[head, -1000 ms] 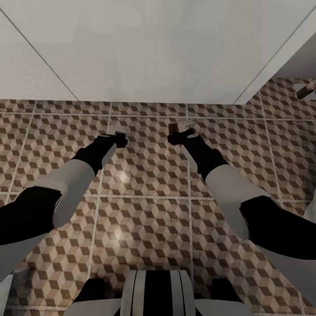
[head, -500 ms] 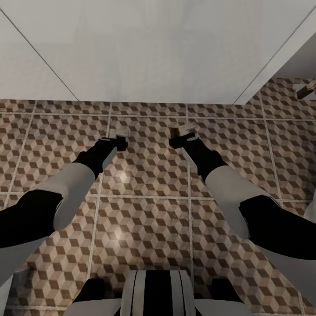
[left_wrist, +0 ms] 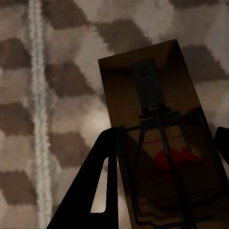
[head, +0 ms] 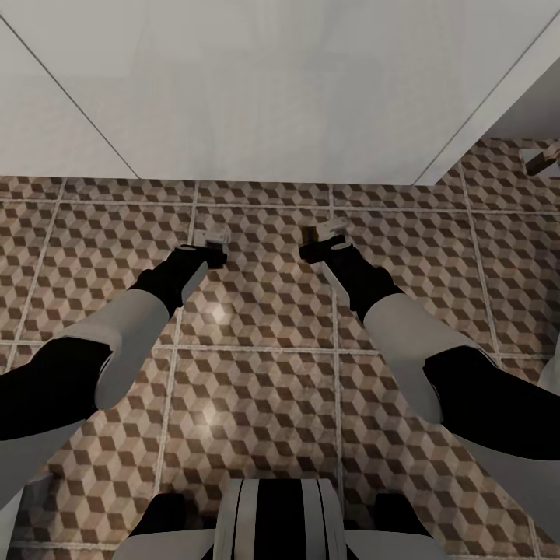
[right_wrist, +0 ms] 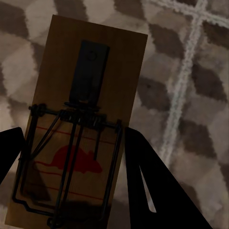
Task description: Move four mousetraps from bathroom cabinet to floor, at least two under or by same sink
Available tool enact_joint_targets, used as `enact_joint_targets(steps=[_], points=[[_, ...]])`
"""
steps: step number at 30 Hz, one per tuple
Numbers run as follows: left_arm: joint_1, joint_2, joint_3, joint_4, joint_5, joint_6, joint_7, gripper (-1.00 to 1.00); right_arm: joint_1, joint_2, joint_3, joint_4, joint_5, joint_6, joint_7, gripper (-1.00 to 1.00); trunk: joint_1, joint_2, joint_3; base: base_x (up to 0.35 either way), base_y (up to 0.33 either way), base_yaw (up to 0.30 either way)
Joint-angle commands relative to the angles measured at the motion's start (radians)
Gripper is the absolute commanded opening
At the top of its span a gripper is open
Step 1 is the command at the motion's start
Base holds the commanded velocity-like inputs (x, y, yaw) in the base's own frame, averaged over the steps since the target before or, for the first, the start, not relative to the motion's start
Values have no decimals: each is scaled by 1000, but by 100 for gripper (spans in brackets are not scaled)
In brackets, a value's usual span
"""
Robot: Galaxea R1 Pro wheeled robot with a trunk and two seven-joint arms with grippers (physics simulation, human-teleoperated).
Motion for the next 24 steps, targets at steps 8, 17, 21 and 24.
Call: enact_joint_targets(steps=[8,17,21,24], points=[[0,-7,-7,-3,1,6,8,-100,0,0,4,-1,0,6,-4,-100,0,0,0,0,0,0],[0,-14,-7,-2,1,7,8,-100,0,0,3,-2,0,6,-4,-100,0,0,0,0,0,0],[0,-15,-7,-2,1,7,8,-100,0,0,3,-3,0,6,-4,-100,0,0,0,0,0,0],[0,-15,-7,-2,1,8,8,-100,0,0,3,-3,0,6,-4,-100,0,0,0,0,0,0]])
